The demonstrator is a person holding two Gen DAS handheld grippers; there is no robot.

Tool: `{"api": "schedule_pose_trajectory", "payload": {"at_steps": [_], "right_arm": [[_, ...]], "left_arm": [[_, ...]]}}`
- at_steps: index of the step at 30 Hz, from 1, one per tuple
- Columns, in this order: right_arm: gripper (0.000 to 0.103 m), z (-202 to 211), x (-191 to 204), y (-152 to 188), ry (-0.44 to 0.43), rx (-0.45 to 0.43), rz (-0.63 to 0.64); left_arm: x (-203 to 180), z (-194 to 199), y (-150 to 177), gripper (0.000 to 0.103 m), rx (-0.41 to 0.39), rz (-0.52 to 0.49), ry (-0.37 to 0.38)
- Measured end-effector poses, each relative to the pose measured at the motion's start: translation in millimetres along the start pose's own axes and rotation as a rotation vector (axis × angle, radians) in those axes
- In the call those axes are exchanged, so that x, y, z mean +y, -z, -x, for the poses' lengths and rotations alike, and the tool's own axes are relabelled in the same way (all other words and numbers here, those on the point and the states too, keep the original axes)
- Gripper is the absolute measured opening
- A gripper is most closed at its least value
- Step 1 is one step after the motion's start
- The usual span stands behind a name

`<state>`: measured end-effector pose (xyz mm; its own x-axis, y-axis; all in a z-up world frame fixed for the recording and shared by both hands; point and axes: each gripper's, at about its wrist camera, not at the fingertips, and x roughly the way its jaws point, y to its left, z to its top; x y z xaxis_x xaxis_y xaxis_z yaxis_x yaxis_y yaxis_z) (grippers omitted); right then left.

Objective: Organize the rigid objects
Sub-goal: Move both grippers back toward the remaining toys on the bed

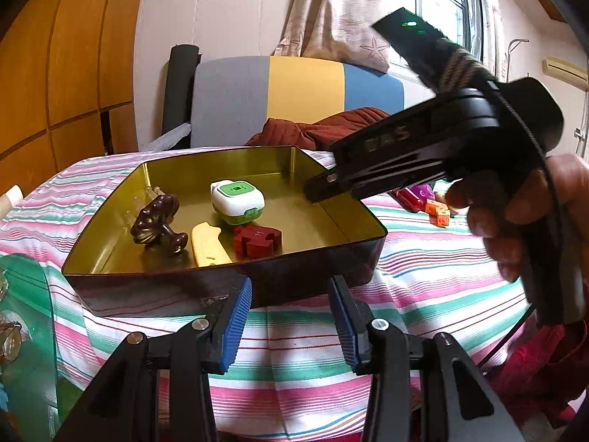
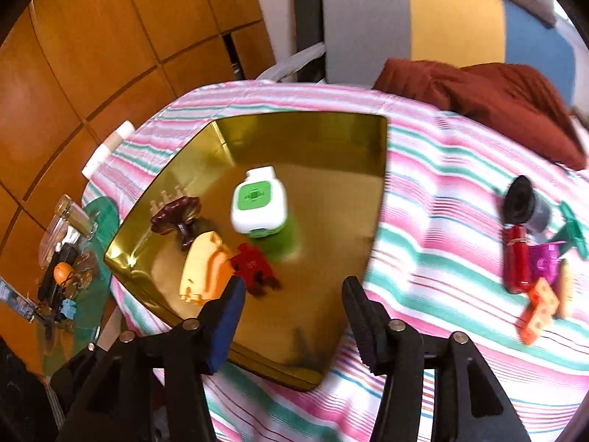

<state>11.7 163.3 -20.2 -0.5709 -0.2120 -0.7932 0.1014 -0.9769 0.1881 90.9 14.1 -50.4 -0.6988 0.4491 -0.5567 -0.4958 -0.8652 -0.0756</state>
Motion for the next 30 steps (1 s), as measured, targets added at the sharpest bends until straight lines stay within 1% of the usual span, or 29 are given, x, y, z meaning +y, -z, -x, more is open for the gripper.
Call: {"api": "schedule_pose_trajectory", "payload": {"at_steps": [4, 6, 11, 14, 18, 22, 25, 27, 30], "right_arm": [[0.059, 13, -21, 7, 0.057, -0.009, -0.009], [0.059, 17, -36, 12, 0.081, 0.000, -0.030], [0.059, 22, -84, 28, 0.180, 0.048, -0.090], [0.059, 23, -115, 38, 0.215, 0.085, -0.149], [0.059, 30, -152, 51, 0.269, 0.114, -0.226], [0.059, 37, -192, 62, 0.317, 0.140, -0.355], [0.060, 44, -234, 66, 0.395, 0.163, -0.493], [0.060, 48, -256, 62, 0.409, 0.146, -0.552], [0.065, 54, -287, 57, 0.445, 0.094, -0.609]], "left_arm": [[-3, -1, 1, 0.044, 0.006, -0.008, 0.003], [-4, -1, 1, 0.044, 0.008, -0.014, 0.004], [-11, 1, 2, 0.044, 0.008, -0.045, 0.007], [-17, 0, 2, 0.044, 0.014, -0.069, 0.010], [-25, -1, 1, 0.044, 0.023, -0.105, 0.020], [-37, 1, -10, 0.044, 0.016, -0.131, 0.073], [-47, 3, -20, 0.044, 0.007, -0.129, 0.113], [-56, 3, -27, 0.044, 0.011, -0.132, 0.147], [-76, -1, -36, 0.044, 0.014, -0.166, 0.190]]}}
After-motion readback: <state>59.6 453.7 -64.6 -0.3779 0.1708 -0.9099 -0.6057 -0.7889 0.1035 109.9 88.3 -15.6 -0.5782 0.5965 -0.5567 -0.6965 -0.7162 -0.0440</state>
